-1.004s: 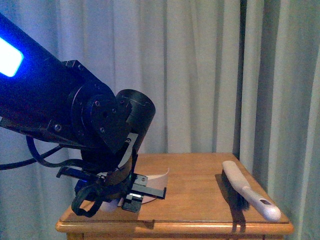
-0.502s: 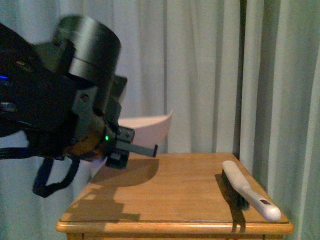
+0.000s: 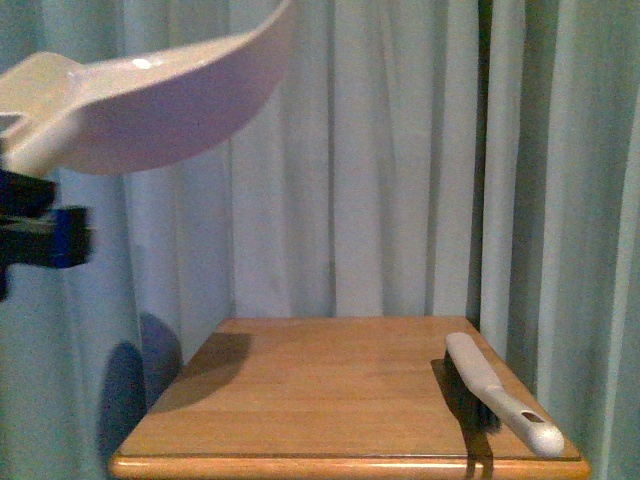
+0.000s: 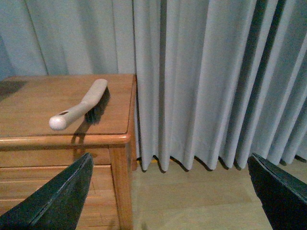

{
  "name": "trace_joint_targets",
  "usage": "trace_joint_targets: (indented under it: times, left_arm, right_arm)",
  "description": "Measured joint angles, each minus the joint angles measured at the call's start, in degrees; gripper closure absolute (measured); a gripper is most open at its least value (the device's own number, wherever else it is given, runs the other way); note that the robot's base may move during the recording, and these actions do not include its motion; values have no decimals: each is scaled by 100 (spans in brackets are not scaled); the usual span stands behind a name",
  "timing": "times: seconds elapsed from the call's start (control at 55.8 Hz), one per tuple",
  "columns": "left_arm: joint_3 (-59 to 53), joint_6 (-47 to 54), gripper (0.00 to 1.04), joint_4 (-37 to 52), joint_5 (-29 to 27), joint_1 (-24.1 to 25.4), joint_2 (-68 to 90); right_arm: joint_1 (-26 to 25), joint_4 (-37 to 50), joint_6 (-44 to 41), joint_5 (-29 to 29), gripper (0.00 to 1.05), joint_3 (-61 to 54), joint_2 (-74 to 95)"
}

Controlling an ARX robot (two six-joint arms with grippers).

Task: Clean up trash

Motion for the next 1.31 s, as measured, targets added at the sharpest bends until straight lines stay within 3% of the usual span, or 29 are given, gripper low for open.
trace_joint_targets:
  times: [0.215,0.502,0.627,0.735,0.771,0.789,0.842,0.896,0.932,1.129,1.308]
  left_arm:
    - [-1062,-127,76,-494,254,372,-1989]
    - [-1342,-328,76,-1519,981,1152,-3954]
    - [-1394,-496,76,-1768,1231,1585,-4232]
    - [-1438,-551,76,-1784,1246,1639,-4234]
    - [-1440,-555,76,-1784,1274,1639,-4234]
    - [-1440,-555,76,-1784,1279,1639,-4234]
    - [-1443,-562,76,-1784,1259,1641,-4236]
    - [-1443,-562,76,-1784,1270,1646,-4238]
    - [-1443,-566,76,-1784,1270,1646,-4238]
    - [-1443,-575,76,-1784,1266,1646,-4240]
    - [-1443,-575,76,-1784,1266,1646,-4240]
  right_arm:
    - [0,0,0,0,7,0,0]
    - [0,0,0,0,7,0,0]
    - [0,0,-2,0,7,0,0]
    - [9,4,-17,48,7,0,7]
    - [374,103,-205,1215,7,35,254]
    - [678,103,-247,2061,7,94,516]
    - [1106,166,-308,3139,7,166,973]
    - [1379,225,-295,3770,7,254,1427]
    - [1438,293,-278,3891,7,337,1716]
    - [1460,439,313,3115,7,1700,3816]
    - [1425,-420,1276,2114,7,3364,5727]
